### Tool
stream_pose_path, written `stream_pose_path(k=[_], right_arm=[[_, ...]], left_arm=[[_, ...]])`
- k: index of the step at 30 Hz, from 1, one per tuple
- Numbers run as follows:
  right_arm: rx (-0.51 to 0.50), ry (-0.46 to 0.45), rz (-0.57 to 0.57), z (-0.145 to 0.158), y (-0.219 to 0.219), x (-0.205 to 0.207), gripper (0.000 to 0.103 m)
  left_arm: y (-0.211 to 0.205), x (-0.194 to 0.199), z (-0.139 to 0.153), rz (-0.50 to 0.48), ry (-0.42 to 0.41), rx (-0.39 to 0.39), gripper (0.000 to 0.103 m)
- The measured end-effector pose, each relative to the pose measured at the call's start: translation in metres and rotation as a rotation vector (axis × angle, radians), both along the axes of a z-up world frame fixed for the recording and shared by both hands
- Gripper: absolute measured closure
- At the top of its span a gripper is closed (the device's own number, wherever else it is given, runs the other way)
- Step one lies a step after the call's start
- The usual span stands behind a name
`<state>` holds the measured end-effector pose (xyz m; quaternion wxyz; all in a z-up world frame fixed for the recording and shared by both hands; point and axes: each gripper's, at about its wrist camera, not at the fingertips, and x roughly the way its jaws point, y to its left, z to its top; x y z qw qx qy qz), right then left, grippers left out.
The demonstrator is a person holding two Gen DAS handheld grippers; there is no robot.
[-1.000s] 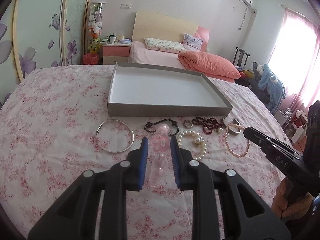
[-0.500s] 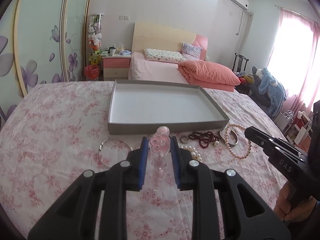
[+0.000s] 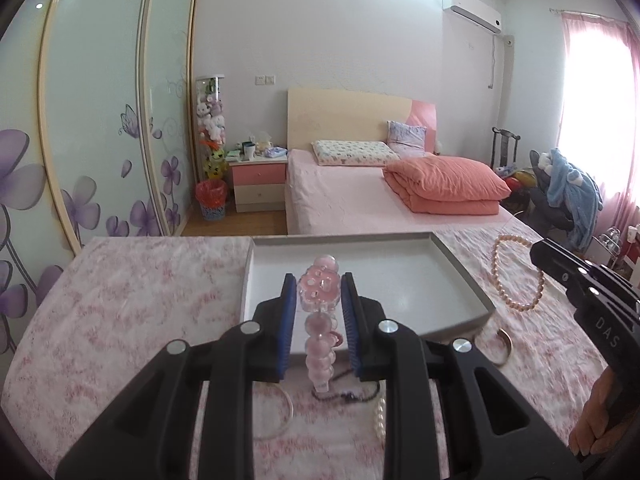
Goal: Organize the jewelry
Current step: 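Carry both pink bracelets over the tray and open both tools to drop them, then move the left tool to the thin silver bangle while the right tool reaches the engraved cuff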
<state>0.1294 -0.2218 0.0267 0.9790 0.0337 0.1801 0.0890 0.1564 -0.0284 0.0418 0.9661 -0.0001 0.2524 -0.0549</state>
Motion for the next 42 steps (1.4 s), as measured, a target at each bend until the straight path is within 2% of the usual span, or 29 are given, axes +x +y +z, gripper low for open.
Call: stream_pose_path(k=[6, 17, 31, 35, 37, 40, 42], right_arm=[[-0.002, -0.011, -0.019, -0.004, 0.000, 0.034, 0.096], [0.023, 0.097, -0.038, -0.032, 0.001, 0.096, 0.096], [0.043, 0.215, -0.038, -0.060, 0.005, 0.127, 0.096], [0.052, 0.236, -0.044, -0.064, 0.003, 0.129, 0.095], [0.062, 0.243, -0.050, -0.065, 0.001, 0.129, 0.089], [0.067, 0.234, -0.061, -0.063, -0.002, 0.126, 0.075], [0.063, 0.226, -0.065, -0.061, -0.004, 0.124, 0.074]], left_arm=[[-0.008, 0.031, -0.005, 0.014, -0.010, 0.011, 0.080], [-0.016, 0.084, -0.036, 0.001, 0.044, 0.014, 0.080], [-0.022, 0.120, -0.068, -0.025, 0.108, 0.010, 0.080], [-0.021, 0.122, -0.070, -0.030, 0.105, -0.001, 0.076], [-0.020, 0.123, -0.069, -0.036, 0.104, -0.004, 0.071], [-0.016, 0.123, -0.067, -0.024, 0.098, -0.008, 0.070], [-0.009, 0.123, -0.064, -0.005, 0.096, -0.019, 0.070]])
